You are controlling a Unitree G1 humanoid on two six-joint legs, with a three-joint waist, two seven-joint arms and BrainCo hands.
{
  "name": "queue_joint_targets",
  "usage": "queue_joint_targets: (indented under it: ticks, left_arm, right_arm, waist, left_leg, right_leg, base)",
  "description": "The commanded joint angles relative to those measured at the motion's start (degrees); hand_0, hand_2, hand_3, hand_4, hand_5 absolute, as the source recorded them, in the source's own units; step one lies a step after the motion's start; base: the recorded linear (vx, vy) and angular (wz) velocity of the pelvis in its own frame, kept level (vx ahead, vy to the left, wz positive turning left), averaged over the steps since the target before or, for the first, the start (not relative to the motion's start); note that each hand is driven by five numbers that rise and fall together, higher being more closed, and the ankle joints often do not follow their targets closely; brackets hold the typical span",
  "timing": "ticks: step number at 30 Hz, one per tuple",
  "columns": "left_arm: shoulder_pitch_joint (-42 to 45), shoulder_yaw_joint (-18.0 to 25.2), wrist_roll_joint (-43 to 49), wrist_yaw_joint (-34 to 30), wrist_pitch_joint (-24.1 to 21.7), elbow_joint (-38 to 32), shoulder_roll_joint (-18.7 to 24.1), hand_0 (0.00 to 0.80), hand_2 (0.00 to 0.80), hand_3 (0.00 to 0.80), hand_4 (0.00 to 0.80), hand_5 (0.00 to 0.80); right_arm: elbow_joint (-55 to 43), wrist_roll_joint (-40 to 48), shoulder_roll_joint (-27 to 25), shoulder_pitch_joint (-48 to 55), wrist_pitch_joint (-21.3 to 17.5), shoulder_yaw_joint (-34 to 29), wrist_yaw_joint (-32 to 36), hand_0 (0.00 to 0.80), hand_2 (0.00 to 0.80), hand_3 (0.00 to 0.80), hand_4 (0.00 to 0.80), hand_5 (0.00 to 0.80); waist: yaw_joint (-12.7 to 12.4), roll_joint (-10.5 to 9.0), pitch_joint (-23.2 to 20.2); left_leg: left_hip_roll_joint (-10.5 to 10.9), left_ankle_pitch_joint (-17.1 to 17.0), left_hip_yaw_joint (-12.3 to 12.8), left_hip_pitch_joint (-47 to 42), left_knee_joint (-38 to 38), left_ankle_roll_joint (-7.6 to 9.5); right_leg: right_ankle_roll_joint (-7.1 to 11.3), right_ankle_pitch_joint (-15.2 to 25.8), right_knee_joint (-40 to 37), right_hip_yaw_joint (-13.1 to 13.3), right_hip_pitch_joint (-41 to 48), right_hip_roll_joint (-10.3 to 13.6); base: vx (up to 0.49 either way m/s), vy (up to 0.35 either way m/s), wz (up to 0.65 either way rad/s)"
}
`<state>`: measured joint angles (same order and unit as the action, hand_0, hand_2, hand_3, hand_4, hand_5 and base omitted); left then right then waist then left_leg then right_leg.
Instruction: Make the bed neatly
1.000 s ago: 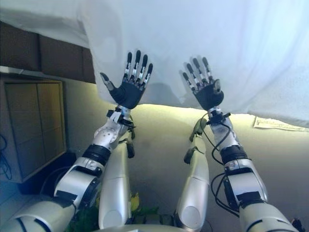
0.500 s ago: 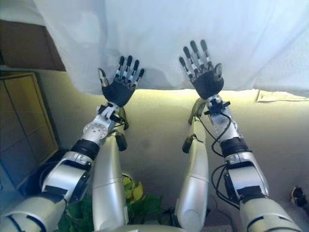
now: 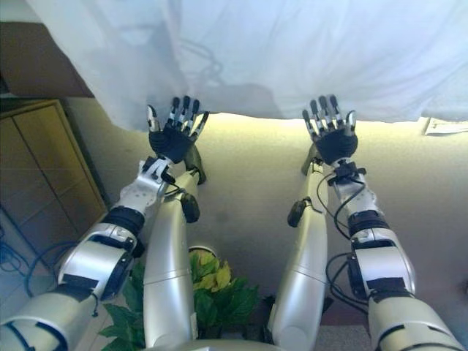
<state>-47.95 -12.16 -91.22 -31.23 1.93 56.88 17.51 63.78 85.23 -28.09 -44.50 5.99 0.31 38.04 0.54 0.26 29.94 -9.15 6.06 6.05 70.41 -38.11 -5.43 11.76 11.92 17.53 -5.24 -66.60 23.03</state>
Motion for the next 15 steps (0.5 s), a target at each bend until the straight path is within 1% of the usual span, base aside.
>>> queue_joint_targets:
  ticks: [1, 4, 5, 8, 9, 10, 11, 15]
  left_arm:
    - [3.41, 5.67, 0.14, 6.39, -3.24, 2.97, 0.4, 0.0, 0.0, 0.0, 0.0, 0.0]
    - [7.09, 6.31, 1.39, 7.08, -3.93, 3.41, 0.17, 0.0, 0.0, 0.0, 0.0, 0.0]
    - [8.09, 6.28, 1.65, 7.25, -4.09, 3.4, 0.02, 0.0, 0.0, 0.0, 0.0, 0.0]
    - [13.92, 7.35, 1.93, 6.35, -5.21, 2.84, -0.44, 0.0, 0.0, 0.0, 0.0, 0.0]
    - [15.97, 8.45, 1.73, 5.59, -5.33, 2.39, -0.46, 0.0, 0.0, 0.0, 0.0, 0.0]
    - [16.74, 8.65, 1.54, 5.42, -5.52, 2.41, -0.52, 0.0, 0.0, 0.0, 0.0, 0.0]
    - [18.11, 9.7, 1.52, 4.81, -5.37, 2.06, -0.43, 0.0, 0.0, 0.0, 0.0, 0.0]
    - [22.99, 12.35, 4.11, 4.03, -4.05, 2.9, 0.49, 0.0, 0.0, 0.0, 0.0, 0.0]
  right_arm:
    - [1.55, 3.59, -6.15, 8.46, 2.15, -3.83, -2.86, 0.0, 0.0, 0.0, 0.0, 0.0]
    - [3.35, 6.47, -6.74, 13.17, 2.27, -5.51, -3.89, 0.0, 0.0, 0.0, 0.0, 0.0]
    - [3.47, 6.99, -6.58, 14.37, 2.06, -5.58, -3.9, 0.0, 0.0, 0.0, 0.0, 0.0]
    - [3.21, 9.14, -5.98, 20.46, 1.12, -6.93, -3.03, 0.0, 0.0, 0.0, 0.0, 0.0]
    - [2.91, 9.1, -5.91, 22.43, 1.07, -7.84, -2.77, 0.0, 0.0, 0.0, 0.0, 0.0]
    - [2.98, 9.05, -5.85, 23.18, 1.05, -7.98, -2.82, 0.0, 0.0, 0.0, 0.0, 0.0]
    - [3.32, 8.88, -6.1, 24.7, 1.23, -8.76, -2.33, 0.0, 0.0, 0.0, 0.0, 0.0]
    - [5.03, 8.32, -6.92, 29.64, 2.26, -11.39, -0.43, 0.0, 0.0, 0.0, 0.0, 0.0]
  waist:
    - [1.97, 4.78, -0.15]
    - [2.32, 5.28, -0.15]
    - [2.31, 5.33, -0.15]
    - [2.37, 5.56, -0.15]
    - [2.49, 5.68, -0.15]
    - [2.46, 5.7, -0.15]
    - [2.54, 5.83, -0.15]
    - [2.56, 5.87, -0.15]
  left_leg:
    - [-2.41, -8.4, -3.35, 1.43, 4.16, -4.29]
    - [-2.45, -8.4, -2.62, 0.38, 4.13, -4.1]
    - [-2.4, -7.5, -2.89, -0.81, 3.96, -4.37]
    - [-2.12, -7.34, -2.45, -3.63, 4.95, -4.38]
    - [-2.02, -8.68, -1.83, -4.09, 5.94, -4.06]
    - [-1.94, -7.89, -2.14, -5.3, 5.94, -4.33]
    - [-1.91, -9.32, -1.51, -6.01, 7.29, -4.07]
    - [-2.09, -10.26, -0.66, -12.63, 11.05, -4.49]
  right_leg:
    - [2.49, -0.62, 8.33, 3.94, -2.92, 3.16]
    - [2.35, -0.92, 8.62, 4.68, -2.57, 3.04]
    - [2.76, -1.75, 8.95, 5.15, -1.57, 2.9]
    - [2.79, -2.13, 8.1, 5.21, 0.79, 2.95]
    - [2.33, -1.06, 7.06, 4.76, 1.12, 3.18]
    - [2.74, -1.82, 7.19, 5.1, 2.23, 3.1]
    - [2.36, -0.67, 5.94, 4.59, 2.73, 3.54]
    - [2.65, -0.35, 3.11, 3.14, 8.69, 4.27]
  base:
    - [0.004, 0.082, 0.08]
    - [0.032, 0.081, 0.05]
    - [0.081, 0.042, -0.01]
    - [0.029, 0.021, -0.02]
    - [0.0, 0.0, 0.0]
    - [-0.041, 0.025, 0.0]
    - [0.0, 0.0, 0.0]
    - [0.01, -0.009, 0.02]
